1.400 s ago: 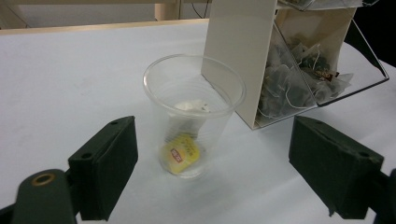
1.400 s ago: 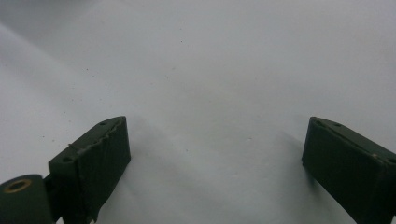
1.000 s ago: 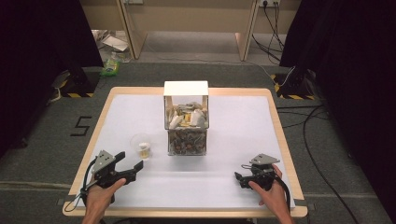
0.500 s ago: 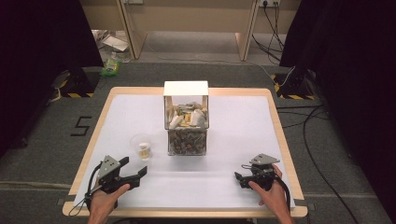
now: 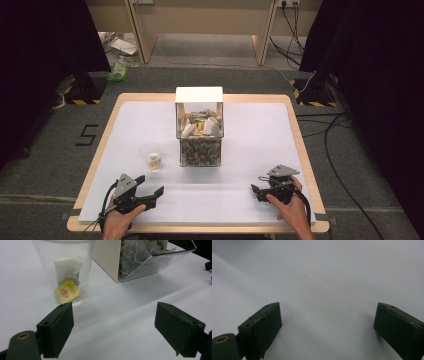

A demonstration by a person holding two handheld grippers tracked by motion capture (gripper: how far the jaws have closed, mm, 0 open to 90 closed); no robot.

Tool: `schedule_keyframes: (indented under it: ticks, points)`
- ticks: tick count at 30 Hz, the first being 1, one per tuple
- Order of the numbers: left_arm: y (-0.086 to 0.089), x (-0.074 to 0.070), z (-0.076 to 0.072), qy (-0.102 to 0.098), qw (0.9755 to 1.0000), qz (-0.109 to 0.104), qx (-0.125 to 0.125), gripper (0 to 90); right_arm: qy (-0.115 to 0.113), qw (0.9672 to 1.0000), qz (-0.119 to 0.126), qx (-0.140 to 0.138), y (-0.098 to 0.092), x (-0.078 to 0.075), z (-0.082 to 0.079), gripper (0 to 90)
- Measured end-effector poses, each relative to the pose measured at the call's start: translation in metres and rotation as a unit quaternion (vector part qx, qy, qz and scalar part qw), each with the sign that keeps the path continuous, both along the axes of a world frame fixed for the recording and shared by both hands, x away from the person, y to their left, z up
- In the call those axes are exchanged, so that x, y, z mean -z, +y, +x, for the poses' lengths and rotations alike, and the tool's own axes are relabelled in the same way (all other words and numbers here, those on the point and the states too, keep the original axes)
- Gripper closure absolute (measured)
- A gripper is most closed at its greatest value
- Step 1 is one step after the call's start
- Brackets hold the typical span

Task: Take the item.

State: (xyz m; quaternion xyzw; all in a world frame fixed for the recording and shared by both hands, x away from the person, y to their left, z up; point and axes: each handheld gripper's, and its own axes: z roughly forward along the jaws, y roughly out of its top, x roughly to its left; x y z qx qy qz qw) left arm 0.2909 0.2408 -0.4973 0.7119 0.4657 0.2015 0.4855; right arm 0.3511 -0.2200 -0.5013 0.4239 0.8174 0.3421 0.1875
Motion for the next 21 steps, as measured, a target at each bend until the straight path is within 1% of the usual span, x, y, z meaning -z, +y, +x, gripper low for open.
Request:
schedule_keyframes:
  ticks: [3,8,12,17,21]
  points:
    - [-0.002,0.003,0.000,0.005,1.0000,0.007,0.002,14.9,0.000,1.0000,0.000,0.000,0.000,0.000,0.000,8.3]
    - [-0.006,0.006,0.000,0.010,0.9999,0.008,0.007,14.9,0.001,1.0000,0.001,0.000,0.000,0.000,0.000,8.3]
    - [-0.008,0.009,-0.002,0.015,0.9998,0.014,0.010,15.0,0.000,1.0000,-0.001,0.000,0.000,0.000,0.000,8.3]
    - [-0.007,0.013,-0.004,0.023,0.9994,0.021,0.015,15.1,0.000,1.0000,0.000,0.000,0.000,0.000,0.000,8.3]
    - [-0.005,0.017,-0.005,0.025,0.9992,0.029,0.013,15.1,-0.002,1.0000,-0.002,-0.002,0.000,0.000,0.000,8.3]
